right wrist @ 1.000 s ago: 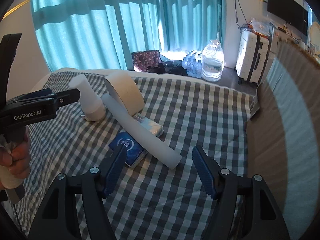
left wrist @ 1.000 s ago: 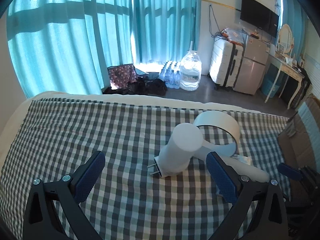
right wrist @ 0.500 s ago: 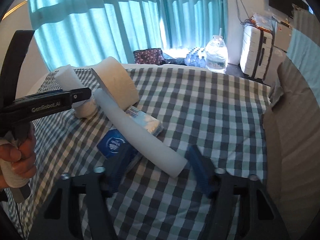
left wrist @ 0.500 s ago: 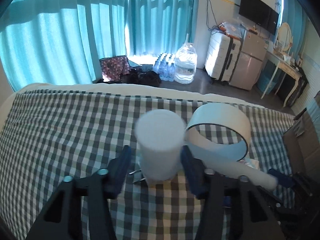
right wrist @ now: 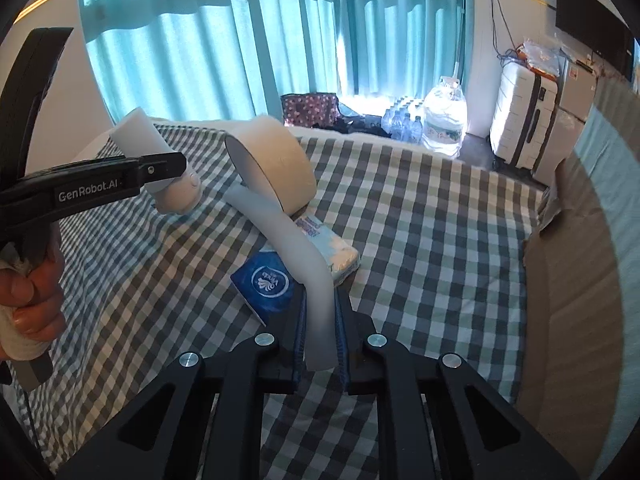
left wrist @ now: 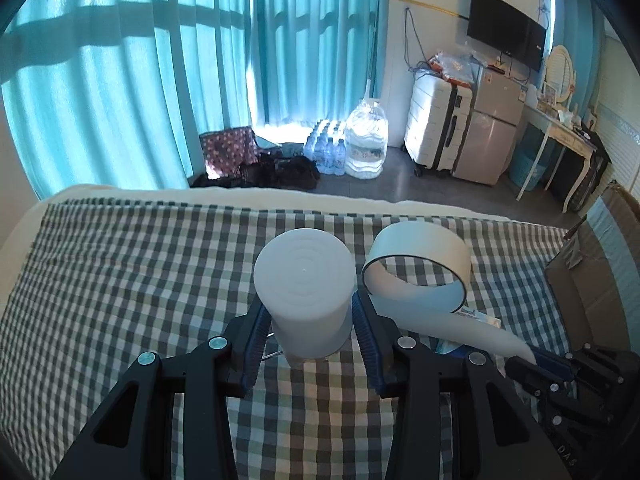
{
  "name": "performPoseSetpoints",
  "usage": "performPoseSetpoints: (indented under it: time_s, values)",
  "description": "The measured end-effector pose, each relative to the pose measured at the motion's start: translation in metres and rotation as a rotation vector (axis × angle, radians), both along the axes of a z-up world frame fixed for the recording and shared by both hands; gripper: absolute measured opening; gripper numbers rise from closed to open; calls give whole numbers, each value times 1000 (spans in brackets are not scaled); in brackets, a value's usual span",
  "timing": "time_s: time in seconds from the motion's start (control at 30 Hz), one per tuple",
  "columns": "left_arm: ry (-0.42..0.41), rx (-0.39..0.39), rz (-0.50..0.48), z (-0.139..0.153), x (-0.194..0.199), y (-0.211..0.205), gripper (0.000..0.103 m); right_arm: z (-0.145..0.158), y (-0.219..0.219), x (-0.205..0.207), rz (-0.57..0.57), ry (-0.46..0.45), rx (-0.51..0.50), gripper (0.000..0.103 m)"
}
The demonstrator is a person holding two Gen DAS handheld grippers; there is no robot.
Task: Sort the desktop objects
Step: 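Lift and carry the white cylinder and foam tube toward the cardboard box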
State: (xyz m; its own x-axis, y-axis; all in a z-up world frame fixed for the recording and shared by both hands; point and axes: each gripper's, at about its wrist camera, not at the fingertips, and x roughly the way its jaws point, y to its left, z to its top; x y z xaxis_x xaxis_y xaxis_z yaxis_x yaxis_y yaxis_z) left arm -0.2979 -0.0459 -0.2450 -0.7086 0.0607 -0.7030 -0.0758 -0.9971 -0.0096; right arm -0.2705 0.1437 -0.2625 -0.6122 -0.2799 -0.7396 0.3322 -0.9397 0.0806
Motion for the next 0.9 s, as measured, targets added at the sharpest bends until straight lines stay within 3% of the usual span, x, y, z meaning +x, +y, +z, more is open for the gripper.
performPoseSetpoints:
  time_s: [0.23, 0.43, 0.9]
  values:
    - [65, 9, 19, 27, 17, -4, 42, 27, -1, 11, -6, 61, -4, 13]
    - [131, -43, 28, 49, 34, -2, 42, 50, -5, 20, 4, 117, -11, 13]
    - [199, -14, 1, 89, 67, 0, 43, 103, -7, 45, -3, 237, -49, 13]
